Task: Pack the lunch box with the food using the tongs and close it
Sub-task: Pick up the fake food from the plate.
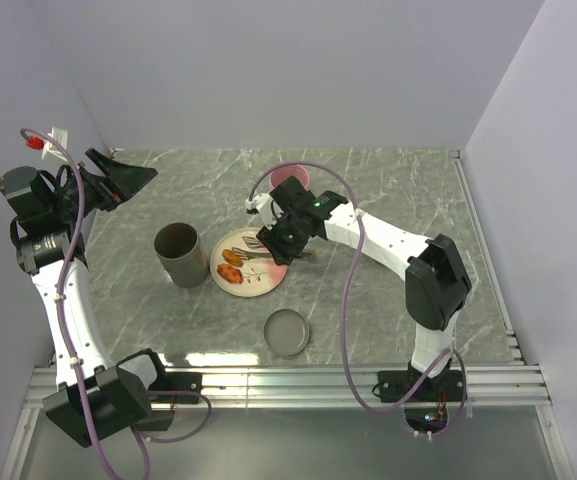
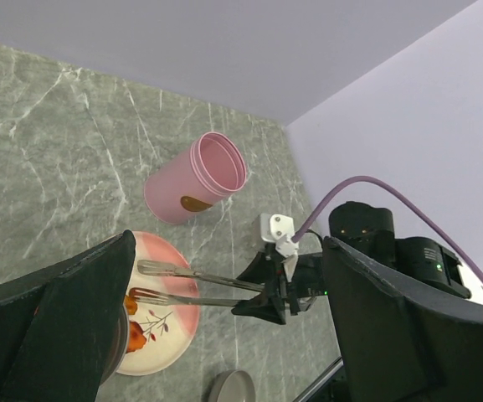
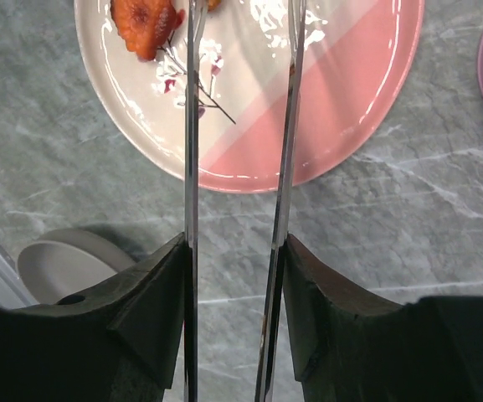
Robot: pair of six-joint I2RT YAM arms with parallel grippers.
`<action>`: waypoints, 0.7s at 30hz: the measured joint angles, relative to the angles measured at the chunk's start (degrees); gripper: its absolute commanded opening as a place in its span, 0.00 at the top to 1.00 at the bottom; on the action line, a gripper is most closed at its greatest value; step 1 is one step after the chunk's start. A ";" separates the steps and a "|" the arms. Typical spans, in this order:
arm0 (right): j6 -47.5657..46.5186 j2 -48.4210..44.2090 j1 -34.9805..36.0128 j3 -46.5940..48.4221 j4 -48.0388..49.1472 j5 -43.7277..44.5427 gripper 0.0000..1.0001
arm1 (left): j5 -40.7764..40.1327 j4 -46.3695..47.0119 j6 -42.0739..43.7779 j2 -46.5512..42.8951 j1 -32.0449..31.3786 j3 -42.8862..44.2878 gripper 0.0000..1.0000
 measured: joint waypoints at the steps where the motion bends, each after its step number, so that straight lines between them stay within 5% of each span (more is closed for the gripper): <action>1: 0.11 0.55 0.20 0.11 0.28 0.15 0.47 | 0.00 -0.02 0.07 0.00 0.00 0.00 0.01; 21: 1.60 5.31 3.04 7.06 0.83 1.40 0.43 | -0.02 -0.02 0.20 0.04 0.00 -0.07 0.01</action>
